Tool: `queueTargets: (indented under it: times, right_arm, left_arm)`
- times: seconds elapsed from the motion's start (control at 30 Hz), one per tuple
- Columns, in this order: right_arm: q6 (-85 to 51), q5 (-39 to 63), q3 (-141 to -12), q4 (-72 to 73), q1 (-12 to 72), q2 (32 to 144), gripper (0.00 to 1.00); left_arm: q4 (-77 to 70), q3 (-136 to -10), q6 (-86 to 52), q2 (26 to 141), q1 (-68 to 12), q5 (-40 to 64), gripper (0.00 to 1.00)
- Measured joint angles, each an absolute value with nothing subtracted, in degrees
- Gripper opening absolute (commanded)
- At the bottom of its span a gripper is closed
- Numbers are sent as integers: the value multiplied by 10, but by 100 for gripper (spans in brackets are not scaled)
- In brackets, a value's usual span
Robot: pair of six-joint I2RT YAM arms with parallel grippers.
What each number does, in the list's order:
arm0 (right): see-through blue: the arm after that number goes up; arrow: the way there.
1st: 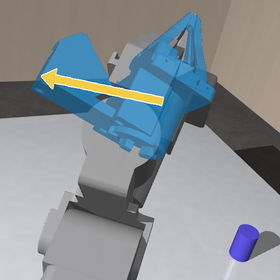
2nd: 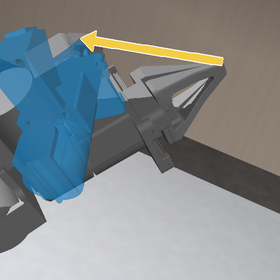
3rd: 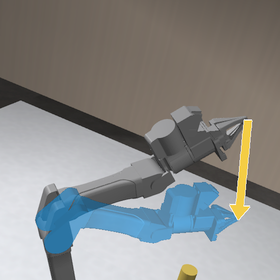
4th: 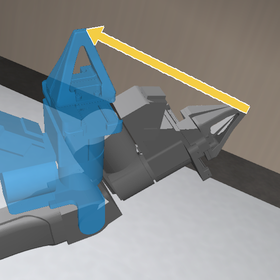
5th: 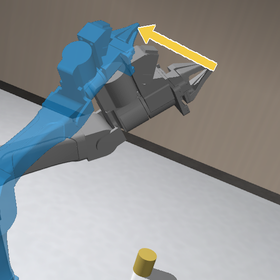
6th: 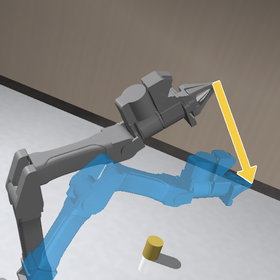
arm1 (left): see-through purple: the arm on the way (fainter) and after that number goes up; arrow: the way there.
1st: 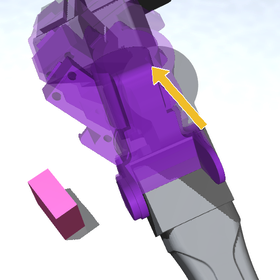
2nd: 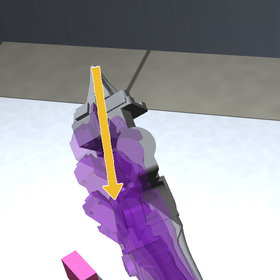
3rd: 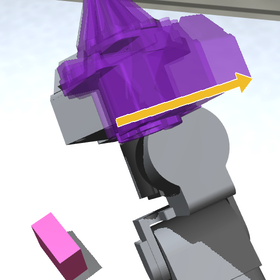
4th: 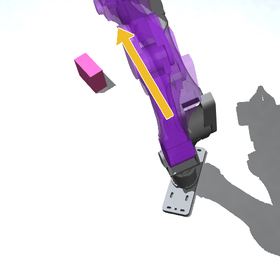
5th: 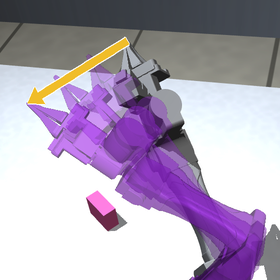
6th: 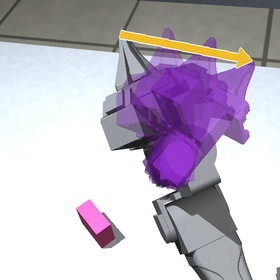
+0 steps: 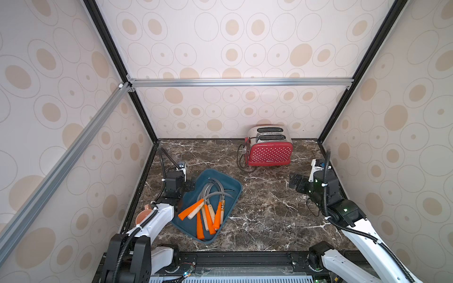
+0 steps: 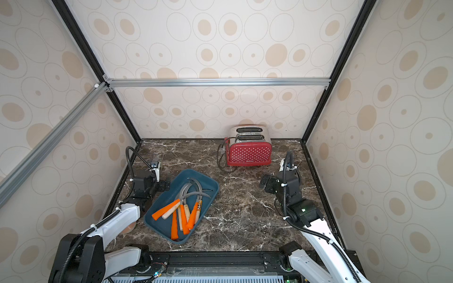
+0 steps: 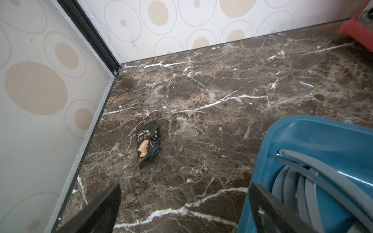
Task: Put small sickles into storage boxes
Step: Adjust the storage box at the center of the board.
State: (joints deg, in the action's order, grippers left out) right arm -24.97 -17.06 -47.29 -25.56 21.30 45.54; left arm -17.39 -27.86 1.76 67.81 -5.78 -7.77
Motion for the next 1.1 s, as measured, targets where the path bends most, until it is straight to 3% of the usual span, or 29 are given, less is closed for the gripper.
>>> queueTargets:
  times: [0.27, 0.53, 0.8, 1.1]
  right_arm:
    - [-180, -177, -451, -183, 213, 484, 100]
    - [-124, -190, -370, -92, 213, 469, 100]
    - [-44, -230, -244, 59, 178, 434, 100]
    - [-17, -208, -137, 321, 81, 644, 100]
  left_arm:
    - [-381, -165, 26, 726, -58, -113, 99]
    - [-543, -178, 23, 843, -53, -138, 99]
    - [-589, -186, 13, 876, -40, -142, 99]
    - [-582, -191, 10, 877, -39, -146, 99]
